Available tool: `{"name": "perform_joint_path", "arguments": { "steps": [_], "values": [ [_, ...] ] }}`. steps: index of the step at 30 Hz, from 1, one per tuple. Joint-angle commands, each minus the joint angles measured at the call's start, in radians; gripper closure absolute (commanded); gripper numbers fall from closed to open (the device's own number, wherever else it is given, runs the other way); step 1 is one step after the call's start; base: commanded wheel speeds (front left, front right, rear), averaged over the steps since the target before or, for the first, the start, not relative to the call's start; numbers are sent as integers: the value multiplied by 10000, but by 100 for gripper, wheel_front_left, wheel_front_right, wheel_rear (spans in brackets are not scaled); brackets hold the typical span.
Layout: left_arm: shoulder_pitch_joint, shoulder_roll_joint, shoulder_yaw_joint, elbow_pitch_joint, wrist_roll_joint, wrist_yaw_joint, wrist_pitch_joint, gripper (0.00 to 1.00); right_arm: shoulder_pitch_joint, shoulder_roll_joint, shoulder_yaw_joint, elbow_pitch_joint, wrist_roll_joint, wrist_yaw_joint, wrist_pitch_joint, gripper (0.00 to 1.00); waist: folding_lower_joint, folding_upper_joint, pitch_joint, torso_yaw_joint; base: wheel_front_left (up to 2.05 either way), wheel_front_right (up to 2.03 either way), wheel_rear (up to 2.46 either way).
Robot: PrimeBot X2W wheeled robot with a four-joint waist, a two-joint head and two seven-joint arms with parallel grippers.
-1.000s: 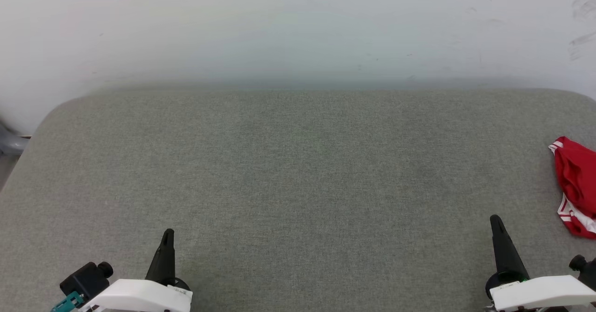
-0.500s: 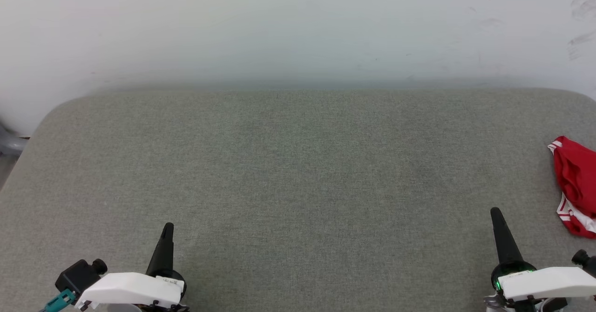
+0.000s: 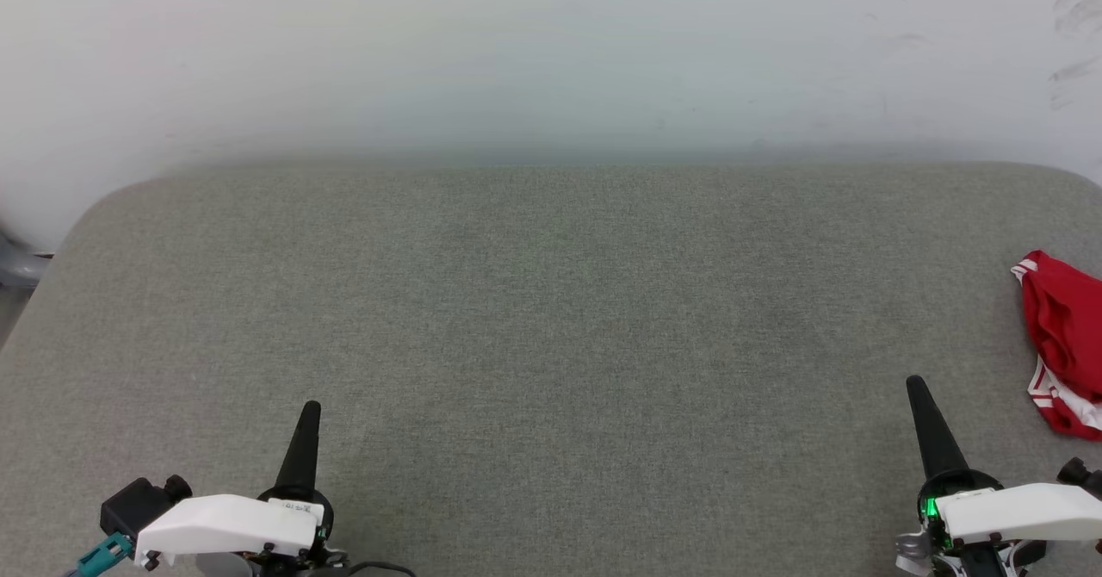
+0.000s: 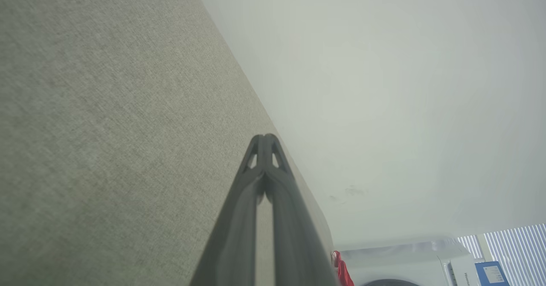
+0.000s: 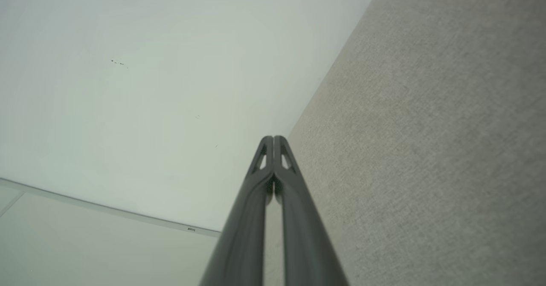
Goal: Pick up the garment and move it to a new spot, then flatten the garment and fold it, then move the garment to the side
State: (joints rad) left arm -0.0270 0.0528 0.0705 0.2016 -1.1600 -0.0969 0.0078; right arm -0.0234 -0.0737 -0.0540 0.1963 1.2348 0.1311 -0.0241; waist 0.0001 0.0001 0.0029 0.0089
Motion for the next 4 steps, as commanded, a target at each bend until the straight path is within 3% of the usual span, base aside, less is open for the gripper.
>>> {"name": "perform_joint_path", "arguments": {
  "steps": [1, 4],
  "values": [
    [-256, 7, 50, -24, -247, -45, 66, 100, -240, -70, -21, -33, 250, -2, 71, 100, -1, -1, 0, -2, 0, 0, 0],
    [-296, 5, 82, 7, -553, -76, 145, 100, -293, -66, -41, 6, 522, -3, 149, 100, -1, -1, 0, -7, 0, 0, 0]
  ]
}}
